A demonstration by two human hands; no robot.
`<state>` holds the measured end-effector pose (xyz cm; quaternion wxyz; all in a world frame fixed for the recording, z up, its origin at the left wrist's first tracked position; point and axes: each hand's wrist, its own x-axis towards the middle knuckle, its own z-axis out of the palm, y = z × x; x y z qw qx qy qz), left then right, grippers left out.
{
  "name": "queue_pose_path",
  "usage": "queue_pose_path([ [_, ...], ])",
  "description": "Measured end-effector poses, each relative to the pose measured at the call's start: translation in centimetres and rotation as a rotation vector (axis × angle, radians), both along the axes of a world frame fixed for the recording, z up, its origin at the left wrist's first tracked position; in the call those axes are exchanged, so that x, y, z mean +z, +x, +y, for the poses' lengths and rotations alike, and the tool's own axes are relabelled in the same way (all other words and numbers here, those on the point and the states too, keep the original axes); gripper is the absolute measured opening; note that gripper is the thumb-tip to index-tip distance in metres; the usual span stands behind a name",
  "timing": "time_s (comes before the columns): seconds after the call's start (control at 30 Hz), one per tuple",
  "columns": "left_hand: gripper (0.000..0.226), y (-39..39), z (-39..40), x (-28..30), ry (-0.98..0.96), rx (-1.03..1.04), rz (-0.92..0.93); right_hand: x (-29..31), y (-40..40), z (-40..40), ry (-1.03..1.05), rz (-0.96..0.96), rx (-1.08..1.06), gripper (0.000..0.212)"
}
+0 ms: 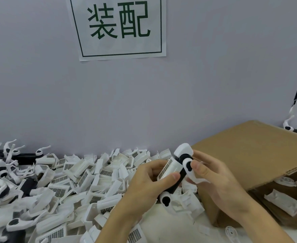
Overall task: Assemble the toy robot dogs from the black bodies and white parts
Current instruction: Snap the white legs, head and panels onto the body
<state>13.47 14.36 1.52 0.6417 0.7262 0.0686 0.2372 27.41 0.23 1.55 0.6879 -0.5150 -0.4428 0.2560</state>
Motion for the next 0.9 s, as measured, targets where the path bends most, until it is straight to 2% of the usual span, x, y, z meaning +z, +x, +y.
queue_pose_path([
  [0.13, 0.029, -0.2, 0.3, 0.4, 0.040, 0.021, -0.015, 0.1, -0.5, 0.1, 0.014, 0.078, 0.033, 0.072],
  [0.37, 0.019, -0.6, 0.8, 0.6, 0.097, -0.076, 0.005, 0.1, -0.8, 0.2, 0.029, 0.112, 0.115, 0.065],
  [0.5, 0.014, 1.1, -1.0, -0.1, 0.295, 0.214, -0.123, 0.0, -1.2, 1.0, 0.017, 0.173, -0.066, 0.055],
  [0.57, 0.019, 1.9, -2.1, -0.5, 0.363, 0.309, -0.134, -0.3, -1.7, 1.5, -0.017, 0.173, -0.077, 0.055],
  [0.7, 0.029, 2.0, -2.5, -0.8, 0.292, 0.212, -0.064, -0.6, -1.4, 1.6, 0.043, 0.227, -0.119, 0.033],
  [0.9, 0.022, 1.4, -1.2, -0.2, 0.087, 0.194, 0.103, -0.2, -0.8, 0.9, 0.131, 0.171, -0.106, 0.037],
])
